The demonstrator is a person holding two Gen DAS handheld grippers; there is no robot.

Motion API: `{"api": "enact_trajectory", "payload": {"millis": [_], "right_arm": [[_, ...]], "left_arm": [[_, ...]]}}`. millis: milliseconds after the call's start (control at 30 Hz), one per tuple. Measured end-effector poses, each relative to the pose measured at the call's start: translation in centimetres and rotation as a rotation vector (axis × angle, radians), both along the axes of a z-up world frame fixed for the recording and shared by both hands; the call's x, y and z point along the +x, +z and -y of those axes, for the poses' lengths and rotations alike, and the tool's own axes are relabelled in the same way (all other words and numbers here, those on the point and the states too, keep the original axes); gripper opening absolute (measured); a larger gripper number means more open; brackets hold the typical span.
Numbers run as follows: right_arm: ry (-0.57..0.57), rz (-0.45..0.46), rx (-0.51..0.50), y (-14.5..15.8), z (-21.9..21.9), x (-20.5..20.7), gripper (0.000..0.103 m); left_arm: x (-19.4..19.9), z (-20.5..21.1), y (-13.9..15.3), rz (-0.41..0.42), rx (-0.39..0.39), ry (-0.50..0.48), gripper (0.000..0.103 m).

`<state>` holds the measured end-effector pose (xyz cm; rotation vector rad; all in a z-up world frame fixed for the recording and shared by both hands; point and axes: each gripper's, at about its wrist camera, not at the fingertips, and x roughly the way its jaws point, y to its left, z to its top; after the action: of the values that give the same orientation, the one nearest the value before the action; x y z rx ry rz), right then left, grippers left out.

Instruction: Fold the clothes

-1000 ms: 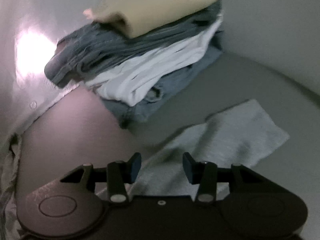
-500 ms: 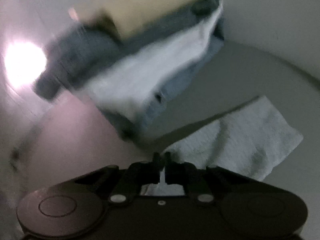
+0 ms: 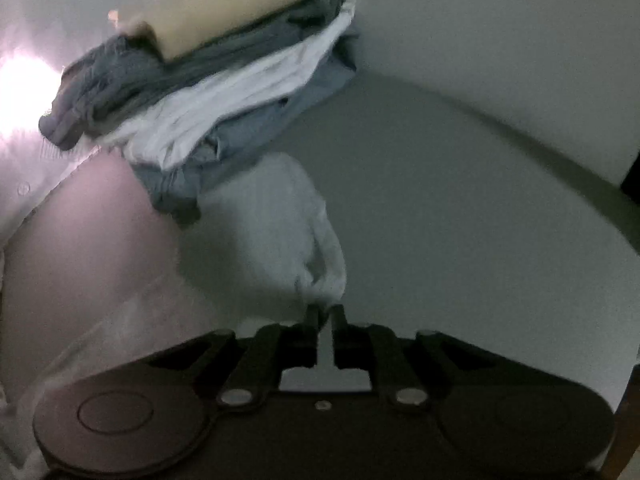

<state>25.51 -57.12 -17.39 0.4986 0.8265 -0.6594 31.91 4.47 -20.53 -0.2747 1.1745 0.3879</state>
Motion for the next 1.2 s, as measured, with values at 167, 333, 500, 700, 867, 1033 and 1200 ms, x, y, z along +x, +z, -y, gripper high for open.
{"api": "enact_trajectory", "payload": {"millis": [167,333,500,700,867,1033,1200], "right_arm": [[-0.066,0.125,-0.045,1.5,1.2,0.3,0.039],[-0.007,0.126,-0.096,0.9,4.2,3.6,0.044],[0.143,0.080,-0.077,-0.5,5.9,8.0,0.060],[0.132,0.045,0.009,-1.9,7.3,9.4,0.048],[0.032,0.154,0.034,-0.5,10.1,6.8,0.000],[-0.081,0.158,-0.019,0.7,13.0,4.4,0.000],[-0.115,0.094,-0.045,-0.3,12.6,4.4,0.032]], "left_arm": [[0.1,0.0,0.0,-0.005,-0.001,0.001,0.084],[0.2,0.2,0.0,-0.007,0.001,0.007,0.085],[0.4,0.3,-0.1,-0.016,0.003,0.035,0.091],[0.3,0.5,-0.1,-0.018,0.005,0.065,0.093],[0.1,0.6,-0.2,-0.012,0.006,0.076,0.094],[-0.4,0.9,-0.4,0.004,0.012,0.077,0.095],[-0.5,0.8,-0.5,-0.003,0.006,0.075,0.095]]}}
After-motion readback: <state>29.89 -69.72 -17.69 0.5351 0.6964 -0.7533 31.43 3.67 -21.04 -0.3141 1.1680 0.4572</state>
